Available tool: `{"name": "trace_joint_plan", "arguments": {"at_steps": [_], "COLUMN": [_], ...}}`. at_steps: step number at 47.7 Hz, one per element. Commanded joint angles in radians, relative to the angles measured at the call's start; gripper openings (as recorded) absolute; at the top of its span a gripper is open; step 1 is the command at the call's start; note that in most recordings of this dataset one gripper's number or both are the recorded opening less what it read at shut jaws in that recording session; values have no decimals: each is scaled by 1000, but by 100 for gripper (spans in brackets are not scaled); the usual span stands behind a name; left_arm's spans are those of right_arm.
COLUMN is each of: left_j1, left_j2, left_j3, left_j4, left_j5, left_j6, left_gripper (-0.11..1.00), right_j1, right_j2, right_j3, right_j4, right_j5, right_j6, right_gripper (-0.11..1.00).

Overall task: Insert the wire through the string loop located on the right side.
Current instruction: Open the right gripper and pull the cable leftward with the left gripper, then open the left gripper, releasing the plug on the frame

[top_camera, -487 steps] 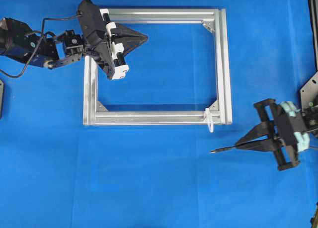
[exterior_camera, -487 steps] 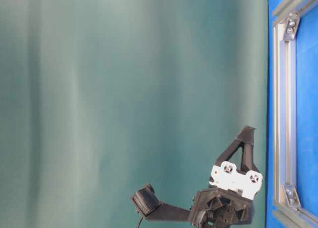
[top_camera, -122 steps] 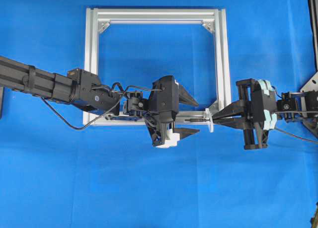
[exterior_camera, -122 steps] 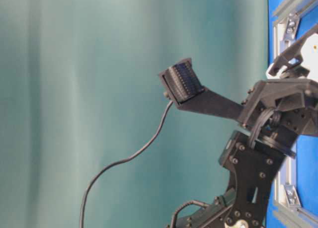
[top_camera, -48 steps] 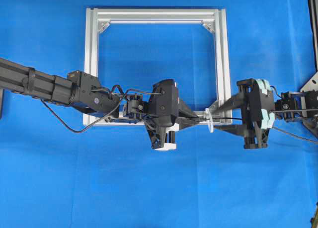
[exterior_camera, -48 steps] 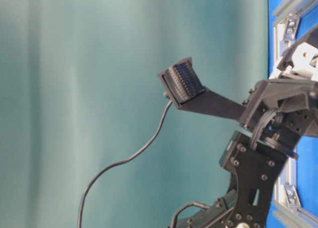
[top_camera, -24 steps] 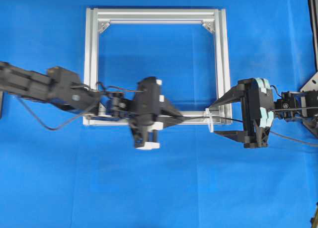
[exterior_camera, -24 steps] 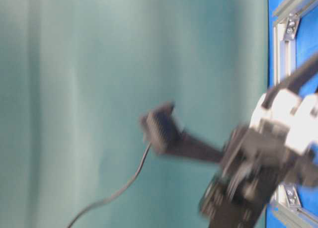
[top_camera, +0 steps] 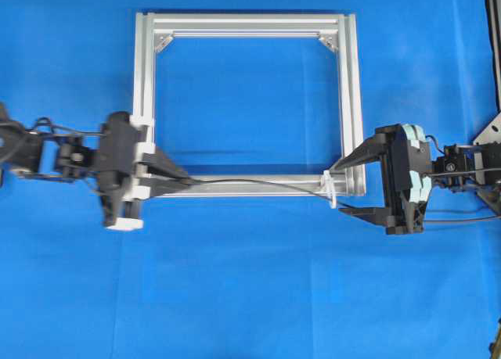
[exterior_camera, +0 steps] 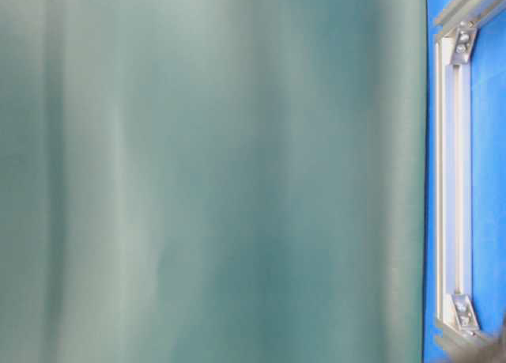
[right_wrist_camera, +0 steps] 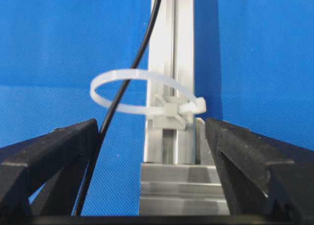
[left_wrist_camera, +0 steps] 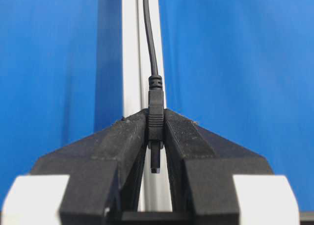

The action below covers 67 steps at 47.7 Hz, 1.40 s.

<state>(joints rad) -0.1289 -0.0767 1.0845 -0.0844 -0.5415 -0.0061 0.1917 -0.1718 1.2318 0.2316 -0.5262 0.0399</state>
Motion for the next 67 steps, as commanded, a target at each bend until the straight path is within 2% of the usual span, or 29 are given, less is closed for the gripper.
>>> {"name": "trace_joint_plan", "arguments": {"at_steps": [1,11,20,33,41,48,51,57,61,64,67], "left_j1": [-5,-5,-5,-6,-5,-5,-5,-5,-5,-5,-5], "left_j2": [-67,-158,-216,-215,-216,-221,-222,-222,-222,-224,-224], "left_j3": [54,183,255,239,225,233,235,236,236,236,233], "left_j4": [3,2,3,3,5,6,5,6,6,5,6], "left_j5": [-12,-6,-3,78,80,80,83,87,94,95,95], "left_j6": [0,-6,-32,-26,-15,-34,-35,-31,-21,-23,-29], "left_gripper": [8,8,8,8,8,10,22,61,82,91,91], "right_j1": [3,2,2,2,2,2,2,2,3,3,2], "right_j2": [-23,-40,-46,-48,-49,-63,-74,-91,-100,-103,-110], "right_j3": [-15,-18,-23,-32,-37,-46,-49,-49,-49,-49,-51], "right_j4": [0,-2,0,-2,0,-2,-2,-2,0,0,0], "right_j5": [0,9,25,29,29,55,66,78,83,84,89], "right_j6": [-2,-14,-21,-25,-23,-23,-23,-23,-25,-25,-28], "right_gripper": [93,93,93,93,93,92,93,93,93,93,93]}}
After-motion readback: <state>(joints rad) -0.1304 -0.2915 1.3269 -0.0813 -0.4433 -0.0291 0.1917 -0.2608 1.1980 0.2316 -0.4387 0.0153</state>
